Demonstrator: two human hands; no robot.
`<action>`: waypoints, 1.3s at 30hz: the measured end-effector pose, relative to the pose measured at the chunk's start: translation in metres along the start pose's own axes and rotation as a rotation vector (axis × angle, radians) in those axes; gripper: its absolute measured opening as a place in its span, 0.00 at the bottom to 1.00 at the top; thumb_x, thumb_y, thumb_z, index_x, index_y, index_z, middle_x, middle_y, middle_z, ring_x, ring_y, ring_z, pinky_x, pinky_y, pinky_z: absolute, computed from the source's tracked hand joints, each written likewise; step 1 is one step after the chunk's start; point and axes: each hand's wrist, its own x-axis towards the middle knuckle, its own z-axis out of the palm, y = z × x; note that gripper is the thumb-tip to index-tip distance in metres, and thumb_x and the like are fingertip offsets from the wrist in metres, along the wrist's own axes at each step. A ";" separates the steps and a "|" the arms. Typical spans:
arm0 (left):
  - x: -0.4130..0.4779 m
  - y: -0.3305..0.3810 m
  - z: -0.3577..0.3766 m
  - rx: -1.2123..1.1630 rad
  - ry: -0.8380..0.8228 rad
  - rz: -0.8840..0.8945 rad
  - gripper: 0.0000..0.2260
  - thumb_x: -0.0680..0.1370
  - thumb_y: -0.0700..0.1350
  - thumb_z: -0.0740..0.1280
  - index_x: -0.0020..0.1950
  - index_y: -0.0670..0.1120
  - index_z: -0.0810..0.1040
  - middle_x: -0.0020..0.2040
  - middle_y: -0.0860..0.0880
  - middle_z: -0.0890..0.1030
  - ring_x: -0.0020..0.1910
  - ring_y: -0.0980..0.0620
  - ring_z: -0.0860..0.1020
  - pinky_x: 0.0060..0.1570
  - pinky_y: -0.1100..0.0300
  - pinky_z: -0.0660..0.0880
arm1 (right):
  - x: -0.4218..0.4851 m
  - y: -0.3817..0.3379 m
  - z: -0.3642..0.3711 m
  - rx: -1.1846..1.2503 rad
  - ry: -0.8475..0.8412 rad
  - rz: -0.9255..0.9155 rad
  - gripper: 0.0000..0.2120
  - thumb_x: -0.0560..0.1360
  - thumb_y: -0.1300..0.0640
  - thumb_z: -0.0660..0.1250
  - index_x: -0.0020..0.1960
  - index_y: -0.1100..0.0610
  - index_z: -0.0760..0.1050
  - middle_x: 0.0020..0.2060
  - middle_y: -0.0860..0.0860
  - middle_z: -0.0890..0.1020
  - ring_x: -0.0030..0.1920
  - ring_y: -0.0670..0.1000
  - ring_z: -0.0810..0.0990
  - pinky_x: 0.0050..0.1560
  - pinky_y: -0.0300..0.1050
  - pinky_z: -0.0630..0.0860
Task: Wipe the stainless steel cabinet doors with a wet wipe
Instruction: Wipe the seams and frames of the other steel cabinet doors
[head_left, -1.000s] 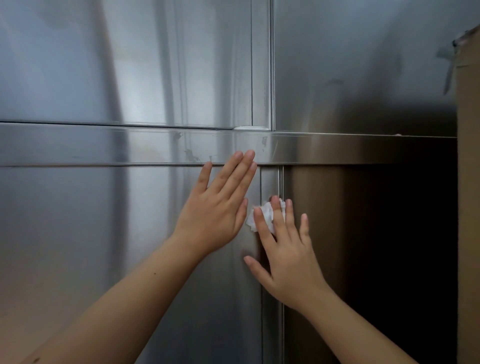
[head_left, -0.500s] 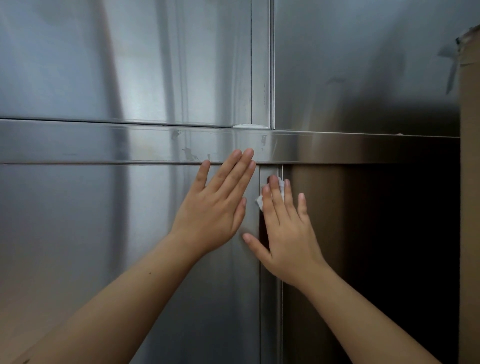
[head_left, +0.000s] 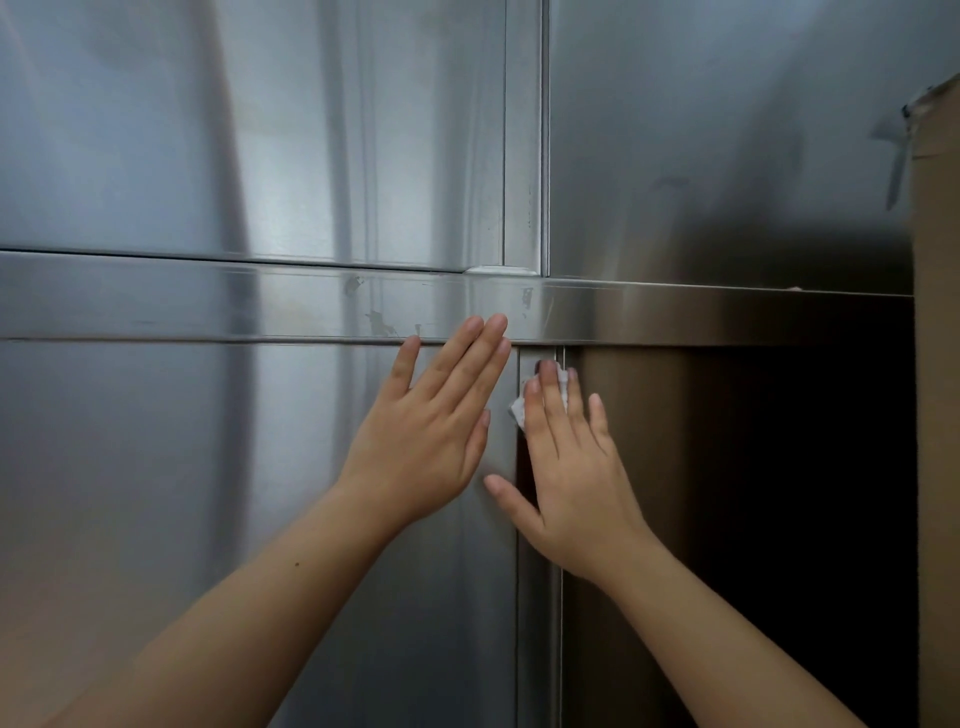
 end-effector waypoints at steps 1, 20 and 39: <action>0.000 0.000 0.000 0.003 -0.002 0.001 0.24 0.82 0.47 0.44 0.77 0.41 0.58 0.77 0.44 0.58 0.76 0.48 0.56 0.71 0.43 0.54 | 0.005 0.001 -0.002 -0.002 0.008 0.003 0.38 0.79 0.35 0.42 0.74 0.65 0.52 0.74 0.63 0.57 0.74 0.62 0.54 0.73 0.51 0.42; 0.000 0.000 0.001 -0.003 0.005 0.005 0.24 0.81 0.47 0.47 0.77 0.41 0.58 0.77 0.44 0.57 0.76 0.48 0.56 0.71 0.43 0.54 | -0.011 -0.004 0.004 -0.005 0.040 0.015 0.38 0.79 0.35 0.40 0.74 0.66 0.53 0.74 0.64 0.57 0.74 0.64 0.54 0.72 0.54 0.43; 0.000 0.001 0.001 -0.012 0.010 0.001 0.24 0.80 0.46 0.50 0.76 0.41 0.59 0.77 0.44 0.58 0.75 0.48 0.56 0.70 0.42 0.55 | -0.035 -0.003 0.014 -0.007 0.006 -0.015 0.36 0.80 0.39 0.46 0.75 0.65 0.52 0.75 0.62 0.54 0.75 0.60 0.49 0.74 0.49 0.38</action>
